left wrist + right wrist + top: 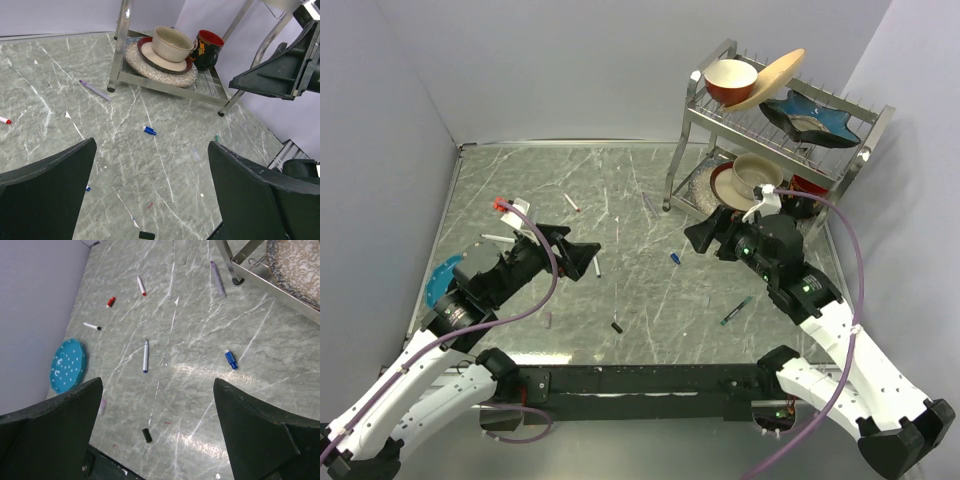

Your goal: Insert the pens into the pen caps

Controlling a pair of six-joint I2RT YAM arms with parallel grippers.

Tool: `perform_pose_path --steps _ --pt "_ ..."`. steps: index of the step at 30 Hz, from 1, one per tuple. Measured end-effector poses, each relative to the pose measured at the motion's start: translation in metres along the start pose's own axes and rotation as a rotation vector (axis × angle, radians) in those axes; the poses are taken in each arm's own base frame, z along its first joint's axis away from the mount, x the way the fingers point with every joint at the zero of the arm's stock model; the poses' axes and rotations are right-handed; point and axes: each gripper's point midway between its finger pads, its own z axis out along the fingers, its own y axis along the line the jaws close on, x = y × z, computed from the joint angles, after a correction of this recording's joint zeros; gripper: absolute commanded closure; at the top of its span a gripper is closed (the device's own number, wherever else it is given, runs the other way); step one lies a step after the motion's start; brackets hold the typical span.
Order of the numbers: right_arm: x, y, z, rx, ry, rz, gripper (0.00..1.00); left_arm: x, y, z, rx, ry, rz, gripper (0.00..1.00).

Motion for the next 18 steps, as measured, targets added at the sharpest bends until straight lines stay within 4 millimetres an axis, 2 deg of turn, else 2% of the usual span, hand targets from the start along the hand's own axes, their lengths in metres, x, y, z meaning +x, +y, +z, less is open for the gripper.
perform_pose_path --steps 8,11,12,13,15,18 --pt "-0.004 -0.016 -0.006 0.105 -0.026 0.065 0.02 0.000 0.000 0.000 -0.002 -0.001 0.003 0.01" --pt "-0.004 -0.026 -0.010 0.178 -0.030 0.124 0.11 0.000 0.001 0.000 -0.002 -0.001 0.003 0.01" --pt "-0.001 -0.031 -0.011 0.205 -0.026 0.146 0.19 0.000 0.001 0.000 -0.002 -0.001 0.003 0.01" --pt "0.003 -0.037 -0.013 0.240 -0.017 0.171 0.23 0.000 0.001 0.000 -0.002 -0.001 0.003 0.01" --pt "0.015 -0.050 -0.015 0.308 0.009 0.218 0.34 0.000 0.001 0.000 -0.002 -0.002 0.003 0.01" --pt "0.041 -0.075 -0.015 0.418 0.058 0.275 0.43 -0.001 0.000 -0.001 -0.001 -0.005 0.004 0.01"
